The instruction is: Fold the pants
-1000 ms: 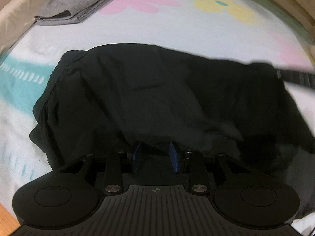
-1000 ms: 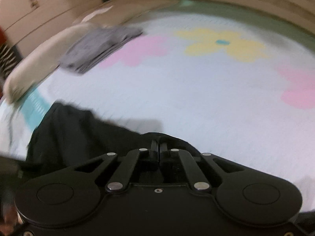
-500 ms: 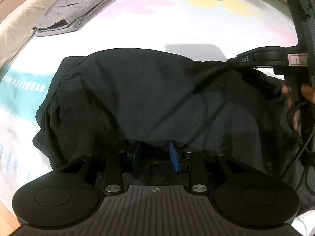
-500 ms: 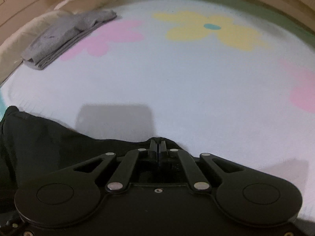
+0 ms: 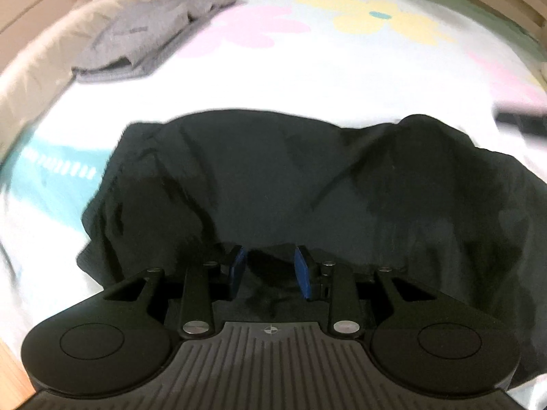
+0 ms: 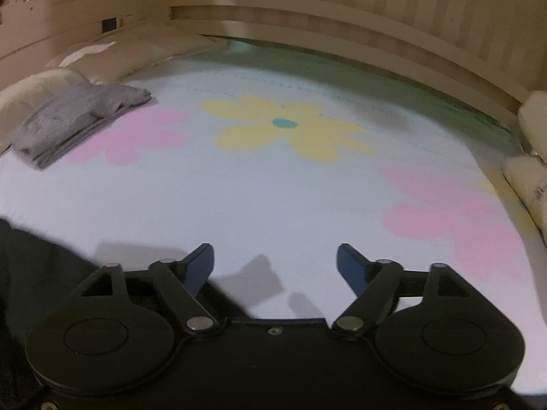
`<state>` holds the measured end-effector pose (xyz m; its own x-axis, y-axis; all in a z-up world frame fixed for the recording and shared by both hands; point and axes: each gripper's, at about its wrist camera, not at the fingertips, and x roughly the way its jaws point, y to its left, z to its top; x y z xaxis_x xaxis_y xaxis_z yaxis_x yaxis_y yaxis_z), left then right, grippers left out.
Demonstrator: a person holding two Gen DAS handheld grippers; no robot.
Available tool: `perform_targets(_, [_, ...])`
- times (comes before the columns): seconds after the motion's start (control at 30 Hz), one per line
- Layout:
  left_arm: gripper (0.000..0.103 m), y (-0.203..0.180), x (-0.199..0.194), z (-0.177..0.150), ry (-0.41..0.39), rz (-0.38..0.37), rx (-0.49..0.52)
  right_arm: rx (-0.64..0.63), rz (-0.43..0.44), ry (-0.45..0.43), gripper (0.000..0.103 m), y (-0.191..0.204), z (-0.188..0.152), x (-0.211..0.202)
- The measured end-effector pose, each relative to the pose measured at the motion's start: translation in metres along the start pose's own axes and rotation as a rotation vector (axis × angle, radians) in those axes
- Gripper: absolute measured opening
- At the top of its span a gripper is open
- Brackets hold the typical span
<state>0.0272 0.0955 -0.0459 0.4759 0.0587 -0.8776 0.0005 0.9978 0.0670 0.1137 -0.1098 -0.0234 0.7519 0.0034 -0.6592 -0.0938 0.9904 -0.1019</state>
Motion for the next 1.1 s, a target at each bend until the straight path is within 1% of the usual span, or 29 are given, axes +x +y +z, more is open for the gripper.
perform_targets(0.03, [0.031,-0.002,-0.003,-0.001,-0.008,0.002,0.008,-0.003,0.015,0.026,0.076,-0.003,-0.007,-0.006])
perform_targets(0.07, [0.031,-0.003,-0.004,-0.002,-0.011,-0.003,0.012,0.007,0.038,0.049,0.064,-0.006,-0.016,-0.013])
perform_targets(0.13, [0.031,-0.007,-0.004,-0.003,-0.008,-0.016,0.023,0.049,0.061,0.087,0.053,-0.013,-0.039,-0.027])
perform_targets(0.2, [0.031,-0.012,-0.001,-0.006,0.001,-0.015,0.044,0.076,0.074,0.134,0.052,-0.015,-0.059,-0.034])
perform_targets(0.23, [0.031,-0.015,0.002,-0.007,0.01,-0.007,0.057,0.084,0.067,0.156,0.052,-0.016,-0.07,-0.034])
perform_targets(0.3, [0.031,-0.015,0.01,-0.01,0.03,-0.001,0.065,0.062,0.025,0.197,0.05,-0.016,-0.084,-0.026])
perform_targets(0.33, [0.032,-0.015,0.011,-0.011,0.019,0.006,0.062,0.049,-0.007,0.22,0.049,-0.016,-0.088,-0.019])
perform_targets(0.37, [0.032,-0.017,0.009,-0.011,0.019,0.011,0.066,0.045,-0.043,0.241,0.049,-0.018,-0.091,-0.01])
perform_targets(0.4, [0.032,-0.018,0.009,-0.011,0.021,0.015,0.072,0.056,-0.075,0.241,0.049,-0.022,-0.092,-0.001])
perform_targets(0.43, [0.032,-0.018,0.009,-0.01,0.022,0.018,0.072,0.085,-0.106,0.215,0.05,-0.031,-0.092,0.002])
perform_targets(0.5, [0.031,-0.02,0.006,-0.009,0.025,0.028,0.063,0.137,-0.176,0.235,0.056,-0.048,-0.085,0.012])
perform_targets(0.57, [0.031,-0.026,0.0,-0.008,0.024,0.028,0.063,0.214,-0.196,0.265,0.054,-0.067,-0.076,0.018])
perform_targets(0.63, [0.031,-0.034,-0.012,-0.006,-0.007,0.01,0.066,0.254,-0.21,0.29,0.051,-0.086,-0.07,0.014])
perform_targets(0.67, [0.031,-0.04,-0.019,-0.006,-0.033,0.009,0.079,0.262,-0.203,0.291,0.051,-0.092,-0.066,0.012])
perform_targets(0.73, [0.032,-0.056,-0.031,-0.005,-0.082,0.002,0.124,0.281,-0.185,0.284,0.055,-0.112,-0.064,-0.003])
perform_targets(0.8, [0.032,-0.074,-0.039,-0.005,-0.116,-0.026,0.17,0.294,-0.184,0.281,0.061,-0.132,-0.068,-0.019])
perform_targets(0.87, [0.032,-0.093,-0.044,-0.007,-0.119,-0.069,0.217,0.294,-0.193,0.287,0.076,-0.16,-0.077,-0.038])
perform_targets(0.9, [0.032,-0.102,-0.044,-0.009,-0.113,-0.092,0.24,0.297,-0.206,0.296,0.079,-0.176,-0.081,-0.047])
perform_targets(1.03, [0.032,-0.136,-0.042,-0.018,-0.071,-0.181,0.318,0.34,-0.297,0.34,0.08,-0.234,-0.113,-0.074])
perform_targets(1.1, [0.032,-0.148,-0.04,-0.023,-0.049,-0.22,0.343,0.357,-0.337,0.392,0.08,-0.266,-0.13,-0.08])
